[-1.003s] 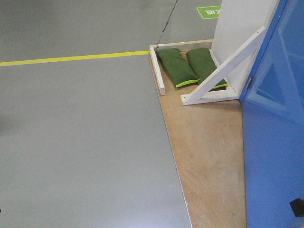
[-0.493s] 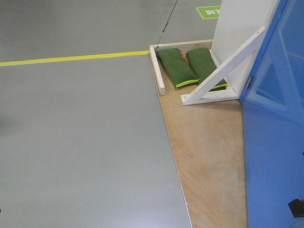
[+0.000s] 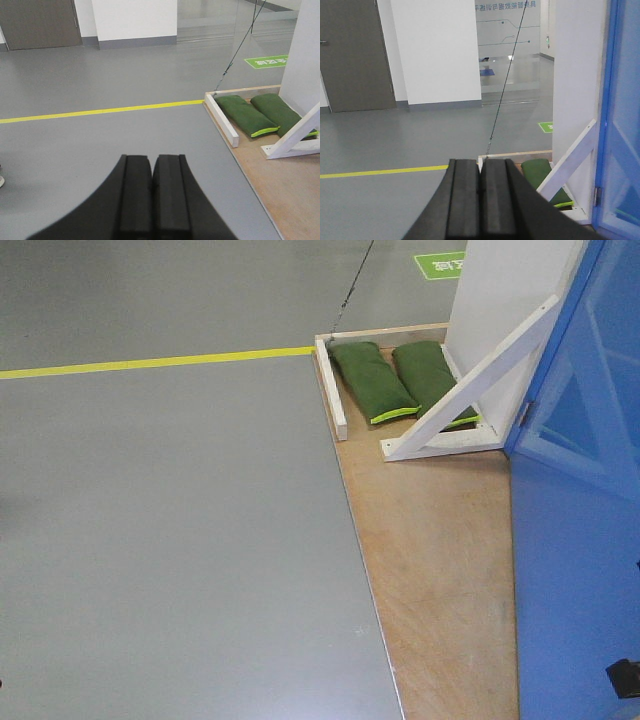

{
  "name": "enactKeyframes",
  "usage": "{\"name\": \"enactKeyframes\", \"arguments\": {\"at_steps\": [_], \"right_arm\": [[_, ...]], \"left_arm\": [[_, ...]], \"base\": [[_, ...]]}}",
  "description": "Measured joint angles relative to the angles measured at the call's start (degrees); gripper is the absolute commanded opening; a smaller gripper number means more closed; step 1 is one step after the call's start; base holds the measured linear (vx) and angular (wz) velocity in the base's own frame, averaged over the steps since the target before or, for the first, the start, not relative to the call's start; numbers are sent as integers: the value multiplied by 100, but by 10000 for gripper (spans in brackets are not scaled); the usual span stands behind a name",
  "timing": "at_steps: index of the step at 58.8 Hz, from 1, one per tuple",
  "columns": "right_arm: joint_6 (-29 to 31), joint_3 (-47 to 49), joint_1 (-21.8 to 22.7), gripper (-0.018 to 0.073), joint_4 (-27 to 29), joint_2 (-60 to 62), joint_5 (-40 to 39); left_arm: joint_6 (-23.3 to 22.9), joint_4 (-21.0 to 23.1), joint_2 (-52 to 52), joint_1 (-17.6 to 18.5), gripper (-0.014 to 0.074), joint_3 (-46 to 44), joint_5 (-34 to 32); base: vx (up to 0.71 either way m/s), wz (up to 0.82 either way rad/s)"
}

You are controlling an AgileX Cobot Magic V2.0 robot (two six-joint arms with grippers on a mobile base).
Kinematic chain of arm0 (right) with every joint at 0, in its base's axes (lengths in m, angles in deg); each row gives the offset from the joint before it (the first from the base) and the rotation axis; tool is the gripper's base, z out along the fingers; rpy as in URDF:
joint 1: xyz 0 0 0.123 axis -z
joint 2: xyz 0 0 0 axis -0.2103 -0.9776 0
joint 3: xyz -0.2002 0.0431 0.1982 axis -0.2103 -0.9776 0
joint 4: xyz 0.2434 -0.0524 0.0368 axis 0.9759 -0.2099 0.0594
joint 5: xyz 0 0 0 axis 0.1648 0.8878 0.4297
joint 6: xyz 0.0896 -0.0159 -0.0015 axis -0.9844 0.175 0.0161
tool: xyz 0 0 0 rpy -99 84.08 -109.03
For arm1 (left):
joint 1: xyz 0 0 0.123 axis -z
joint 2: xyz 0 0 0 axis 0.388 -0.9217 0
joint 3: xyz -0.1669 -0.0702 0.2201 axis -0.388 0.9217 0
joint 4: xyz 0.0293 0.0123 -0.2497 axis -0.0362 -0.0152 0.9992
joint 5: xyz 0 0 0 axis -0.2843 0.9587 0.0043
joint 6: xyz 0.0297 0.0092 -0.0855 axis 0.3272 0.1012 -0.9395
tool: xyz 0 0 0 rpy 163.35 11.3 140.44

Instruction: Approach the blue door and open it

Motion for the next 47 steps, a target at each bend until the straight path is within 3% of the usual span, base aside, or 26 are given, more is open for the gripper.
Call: {"name": "enactKeyframes", "arguments": {"at_steps": [18,30,34,40,47], "right_arm": [[173,1564,0,12,25,-1300,307],[1687,2518,0,12,-161,-1699,328],[1904,2638,0,12,-147,-1741,328],[1721,2741,0,12,-34,-1803,386],[851,3078,0,12,49,-2041,451]], "left_arm": [[0,0,0,0,73,0,0],[0,0,0,0,73,0,0],[0,0,0,0,73,0,0],[0,0,0,0,73,0,0],[0,0,0,0,73,0,0]], "base": [[0,0],[0,0],[0,0],[0,0],[0,0]]}}
